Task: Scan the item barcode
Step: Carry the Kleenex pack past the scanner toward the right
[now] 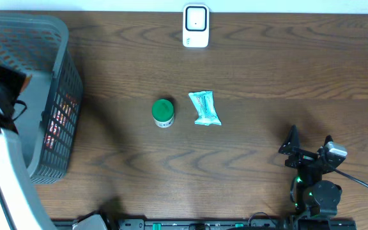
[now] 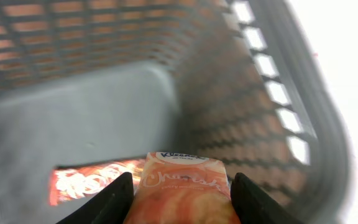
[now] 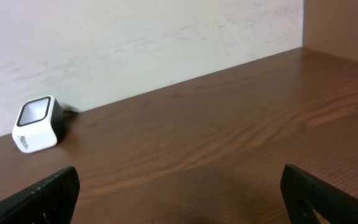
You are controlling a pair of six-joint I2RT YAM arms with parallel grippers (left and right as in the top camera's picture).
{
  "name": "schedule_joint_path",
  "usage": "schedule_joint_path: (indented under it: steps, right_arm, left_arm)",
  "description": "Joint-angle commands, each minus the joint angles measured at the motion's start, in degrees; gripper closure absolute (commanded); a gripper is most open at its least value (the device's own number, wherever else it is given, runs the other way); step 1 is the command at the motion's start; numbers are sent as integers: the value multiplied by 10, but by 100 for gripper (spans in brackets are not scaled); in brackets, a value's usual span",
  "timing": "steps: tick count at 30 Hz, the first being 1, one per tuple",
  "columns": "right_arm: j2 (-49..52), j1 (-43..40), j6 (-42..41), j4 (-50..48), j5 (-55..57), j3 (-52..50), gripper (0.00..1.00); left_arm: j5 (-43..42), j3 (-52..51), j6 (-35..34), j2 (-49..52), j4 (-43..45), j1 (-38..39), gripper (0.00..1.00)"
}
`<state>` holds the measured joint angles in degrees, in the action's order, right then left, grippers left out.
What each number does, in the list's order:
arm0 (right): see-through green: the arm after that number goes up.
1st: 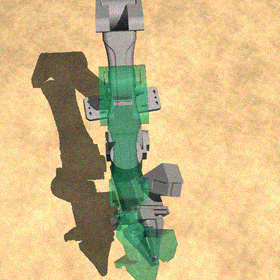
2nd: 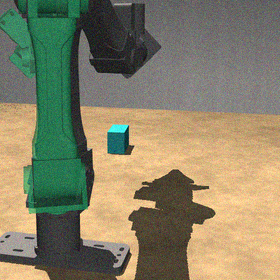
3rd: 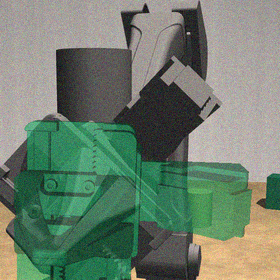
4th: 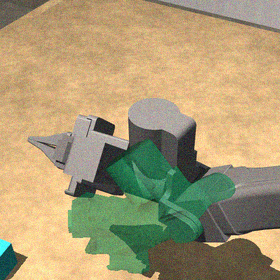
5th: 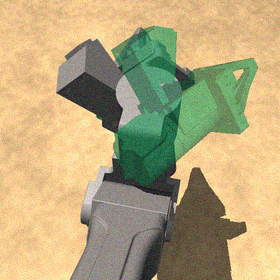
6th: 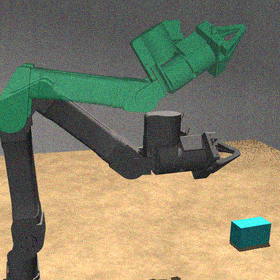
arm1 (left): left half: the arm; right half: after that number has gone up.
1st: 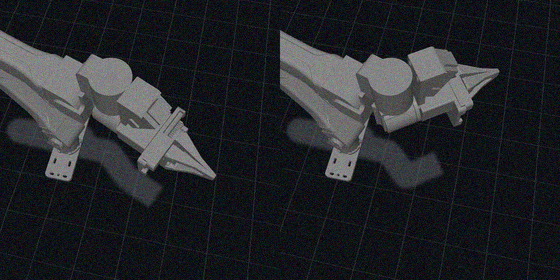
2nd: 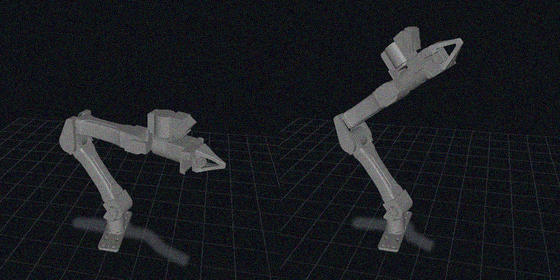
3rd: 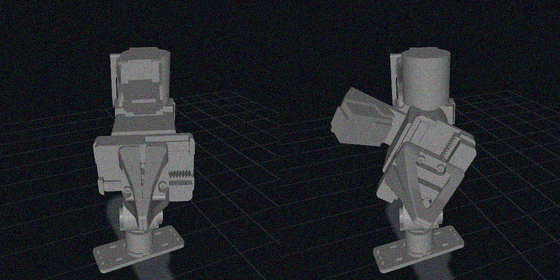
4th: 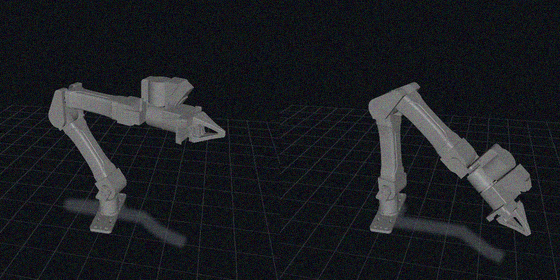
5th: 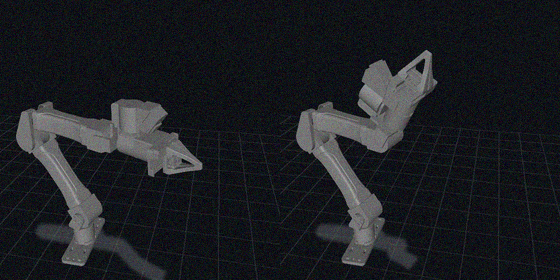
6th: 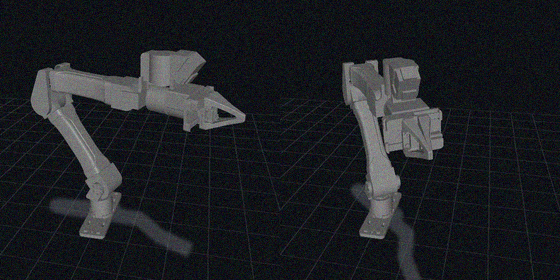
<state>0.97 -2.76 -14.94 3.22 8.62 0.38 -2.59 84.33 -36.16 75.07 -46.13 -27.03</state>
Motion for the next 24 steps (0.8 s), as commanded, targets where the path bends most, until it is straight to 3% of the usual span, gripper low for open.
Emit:
schedule_joint_path:
  steps: [1,11,17,24]
  right_arm:
    - [-3,-2,-7,2,1,-1,1]
    - [-3,-2,-7,2,1,-1,1]
    - [-3,-2,-7,2,1,-1,1]
    - [-3,-2,-7,2,1,-1,1]
  left_arm:
    - [-65,3,3,-44,-1,48,50]
    - [-65,3,-25,-36,28,339,50]
    - [3,3,-56,56,82,503,50]
    - [49,3,-62,218,221,647,50]
